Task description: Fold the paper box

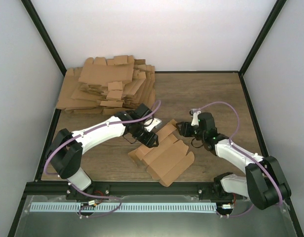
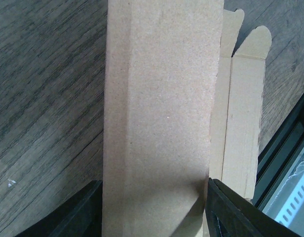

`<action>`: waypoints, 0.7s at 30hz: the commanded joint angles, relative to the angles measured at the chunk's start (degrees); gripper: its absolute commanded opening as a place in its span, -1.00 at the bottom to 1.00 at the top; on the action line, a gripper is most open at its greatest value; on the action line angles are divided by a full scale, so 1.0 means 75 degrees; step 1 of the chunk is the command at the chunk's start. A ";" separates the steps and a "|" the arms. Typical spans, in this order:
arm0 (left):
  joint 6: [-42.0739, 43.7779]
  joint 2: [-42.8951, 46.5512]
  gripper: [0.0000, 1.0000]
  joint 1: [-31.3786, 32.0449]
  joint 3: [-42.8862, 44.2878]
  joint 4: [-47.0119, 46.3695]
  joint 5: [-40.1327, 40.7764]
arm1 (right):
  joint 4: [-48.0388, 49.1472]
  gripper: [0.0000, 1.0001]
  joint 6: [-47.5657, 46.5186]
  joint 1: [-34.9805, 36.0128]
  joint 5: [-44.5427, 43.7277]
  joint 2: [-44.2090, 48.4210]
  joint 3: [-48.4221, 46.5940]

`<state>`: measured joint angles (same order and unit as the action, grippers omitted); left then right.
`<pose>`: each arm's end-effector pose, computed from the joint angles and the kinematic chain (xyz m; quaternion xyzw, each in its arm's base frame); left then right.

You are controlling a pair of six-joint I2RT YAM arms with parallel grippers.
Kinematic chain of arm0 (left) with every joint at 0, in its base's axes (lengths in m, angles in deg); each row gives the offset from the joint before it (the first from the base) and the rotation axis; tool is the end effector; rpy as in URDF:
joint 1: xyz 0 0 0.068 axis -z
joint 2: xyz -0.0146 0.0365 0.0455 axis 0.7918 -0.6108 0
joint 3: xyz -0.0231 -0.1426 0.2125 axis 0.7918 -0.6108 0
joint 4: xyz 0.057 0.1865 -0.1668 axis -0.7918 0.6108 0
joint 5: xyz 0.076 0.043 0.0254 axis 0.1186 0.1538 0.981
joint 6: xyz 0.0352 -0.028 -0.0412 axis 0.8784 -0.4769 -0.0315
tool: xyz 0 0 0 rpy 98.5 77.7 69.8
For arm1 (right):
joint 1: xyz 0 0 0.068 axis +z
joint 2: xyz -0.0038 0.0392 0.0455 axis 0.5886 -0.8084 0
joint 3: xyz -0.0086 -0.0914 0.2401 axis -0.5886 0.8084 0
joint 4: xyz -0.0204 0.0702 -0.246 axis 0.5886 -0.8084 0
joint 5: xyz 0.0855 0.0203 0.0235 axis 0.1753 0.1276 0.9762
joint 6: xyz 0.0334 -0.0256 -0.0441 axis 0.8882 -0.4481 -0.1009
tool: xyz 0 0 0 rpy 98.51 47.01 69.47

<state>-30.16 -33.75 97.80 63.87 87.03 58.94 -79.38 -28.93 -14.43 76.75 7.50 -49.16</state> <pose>0.2105 -0.2381 0.2001 0.3518 0.8984 -0.2485 0.0856 0.2228 0.1005 0.1610 -0.0330 0.8822 0.2829 0.3750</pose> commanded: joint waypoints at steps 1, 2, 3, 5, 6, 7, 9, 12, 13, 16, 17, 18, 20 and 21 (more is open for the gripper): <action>0.0139 -0.0004 0.13 -0.0026 -0.0041 -0.0001 -0.0128 | -0.0214 0.16 -0.0242 0.0046 0.0531 0.0004 -0.0605; 0.0134 -0.0004 0.13 -0.0027 -0.0035 -0.0004 -0.0134 | -0.0203 0.17 -0.0284 0.0046 0.0637 0.0002 -0.0640; 0.0123 -0.0003 0.13 -0.0031 -0.0037 -0.0019 -0.0145 | -0.0203 0.19 -0.0321 0.0046 0.0706 -0.0025 -0.0686; 0.0100 -0.0003 0.13 -0.0028 -0.0035 -0.0051 -0.0168 | -0.0297 0.20 -0.0418 0.0049 0.0753 -0.0199 -0.0796; 0.0094 -0.0003 0.13 -0.0027 -0.0034 -0.0075 -0.0180 | -0.0359 0.20 -0.0457 0.0051 0.0746 -0.0305 -0.0856; 0.0085 -0.0006 0.13 -0.0031 -0.0034 -0.0082 -0.0192 | -0.0435 0.20 -0.0516 0.0055 0.0731 -0.0422 -0.0904; 0.0082 -0.0017 0.13 -0.0032 -0.0035 -0.0095 -0.0168 | -0.0527 0.20 -0.0602 0.0046 0.0700 -0.0622 -0.0947; 0.0081 -0.0026 0.13 -0.0025 -0.0033 -0.0095 -0.0120 | -0.0509 0.20 -0.0675 0.0068 0.0692 -0.0743 -0.0818; 0.0081 -0.0036 0.13 -0.0027 -0.0039 -0.0095 -0.0116 | -0.0482 0.20 -0.0675 0.0084 0.0663 -0.0758 -0.0747; 0.0082 -0.0075 0.13 -0.0026 -0.0007 -0.0072 -0.0051 | -0.0411 0.19 -0.0677 0.0134 0.0650 -0.0758 -0.0595; 0.0076 -0.0091 0.13 -0.0027 0.0006 -0.0063 -0.0028 | -0.0393 0.19 -0.0685 0.0158 0.0643 -0.0779 -0.0567; 0.0070 -0.0107 0.13 -0.0027 0.0007 -0.0070 -0.0005 | -0.0388 0.18 -0.0689 0.0182 0.0637 -0.0808 -0.0548; 0.0063 -0.0130 0.13 -0.0025 0.0027 -0.0048 0.0062 | -0.0381 0.13 -0.0699 0.0225 0.0590 -0.0829 -0.0545; 0.0059 -0.0151 0.13 -0.0025 0.0033 -0.0038 0.0097 | -0.0391 0.06 -0.0710 0.0234 0.0554 -0.0827 -0.0556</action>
<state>-30.18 -33.84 97.80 63.87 86.99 59.00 -82.62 -33.17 -13.71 81.38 1.75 -54.10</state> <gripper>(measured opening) 0.566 0.571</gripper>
